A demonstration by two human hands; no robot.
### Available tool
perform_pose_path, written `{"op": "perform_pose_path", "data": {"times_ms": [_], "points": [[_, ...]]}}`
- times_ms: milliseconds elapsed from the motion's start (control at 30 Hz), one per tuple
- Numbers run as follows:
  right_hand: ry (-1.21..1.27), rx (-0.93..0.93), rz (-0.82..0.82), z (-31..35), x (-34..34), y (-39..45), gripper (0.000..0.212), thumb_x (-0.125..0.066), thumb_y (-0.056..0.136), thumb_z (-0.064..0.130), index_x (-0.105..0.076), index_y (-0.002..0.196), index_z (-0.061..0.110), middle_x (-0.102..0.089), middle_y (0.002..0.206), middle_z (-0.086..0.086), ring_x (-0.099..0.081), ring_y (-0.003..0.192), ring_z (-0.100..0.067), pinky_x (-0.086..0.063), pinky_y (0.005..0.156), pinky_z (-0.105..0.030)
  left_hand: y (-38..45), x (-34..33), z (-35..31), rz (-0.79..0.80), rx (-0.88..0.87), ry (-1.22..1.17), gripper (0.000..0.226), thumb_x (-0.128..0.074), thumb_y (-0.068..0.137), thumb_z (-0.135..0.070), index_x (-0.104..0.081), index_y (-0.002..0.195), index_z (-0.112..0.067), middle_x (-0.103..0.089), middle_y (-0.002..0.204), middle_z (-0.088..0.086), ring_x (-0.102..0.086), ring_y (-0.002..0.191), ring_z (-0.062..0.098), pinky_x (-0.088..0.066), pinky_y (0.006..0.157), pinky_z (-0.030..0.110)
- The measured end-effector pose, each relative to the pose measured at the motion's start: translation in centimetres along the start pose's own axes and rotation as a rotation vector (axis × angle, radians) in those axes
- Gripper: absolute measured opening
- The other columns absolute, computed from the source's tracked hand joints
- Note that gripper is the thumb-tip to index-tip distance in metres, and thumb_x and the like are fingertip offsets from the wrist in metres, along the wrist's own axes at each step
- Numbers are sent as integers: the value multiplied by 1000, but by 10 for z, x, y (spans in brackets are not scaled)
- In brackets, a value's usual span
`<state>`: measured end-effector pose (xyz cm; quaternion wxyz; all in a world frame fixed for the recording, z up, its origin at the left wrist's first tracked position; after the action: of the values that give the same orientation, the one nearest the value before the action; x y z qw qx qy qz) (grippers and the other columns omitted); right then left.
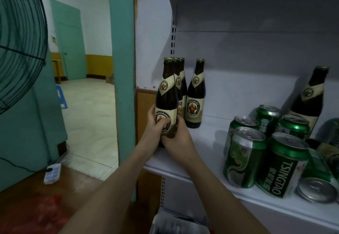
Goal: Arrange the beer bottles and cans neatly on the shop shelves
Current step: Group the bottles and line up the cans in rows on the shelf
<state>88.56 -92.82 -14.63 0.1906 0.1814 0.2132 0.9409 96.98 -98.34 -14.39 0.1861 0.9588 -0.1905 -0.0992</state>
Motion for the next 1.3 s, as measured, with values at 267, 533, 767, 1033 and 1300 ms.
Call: {"op": "perform_pose_path", "data": {"times_ms": [267,533,767,1033,1300], "points": [[-74,-6,35,-9,1,0,75,-69,85,3,-32,147,24,-57,136,2,-55,122,-12,-49,102,-30,3,1,3,18,-16,12,67,-55,97,-15,-25,153,-37,-52,141,-10,-51,126,7,-48,89,15],[-148,-95,0,-22,5,5,61,-72,86,12,-43,139,19,-60,129,-4,-58,118,-20,-50,100,-36,7,-3,9,17,57,17,76,-50,101,-23,2,154,-40,-33,140,-17,-32,132,7,-29,107,26],[-145,-162,-4,-25,5,5,62,-75,83,14,-43,136,18,-57,129,-3,-57,119,-21,-50,101,-40,-1,-4,2,-16,60,13,71,-50,101,-24,-6,156,-38,-37,137,-19,-37,122,2,-39,79,8],[-105,106,-252,54,45,-15,29,-57,94,10,-51,123,15,-53,115,-1,-56,95,-12,-53,88,-40,-52,28,-75,-464,-438,361,22,-53,93,-29,-51,115,-27,-51,108,-8,-50,106,13,-47,95,36],[-210,166,-248,157,153,-8,19,-55,93,11,-54,110,17,-57,98,6,-58,89,-11,-47,69,-19,-40,-93,-151,13,-726,525,16,-61,93,-13,-56,106,-21,-53,105,-6,-56,93,10,-49,79,24]]}}
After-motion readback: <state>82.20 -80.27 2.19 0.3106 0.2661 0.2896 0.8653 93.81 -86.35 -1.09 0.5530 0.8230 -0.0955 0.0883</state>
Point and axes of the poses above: each hand's wrist, its own y-axis towards the middle knuckle, its own x-axis out of the back of the hand, z = x × y, the point moved 9 cm from there along y, towards the middle knuckle
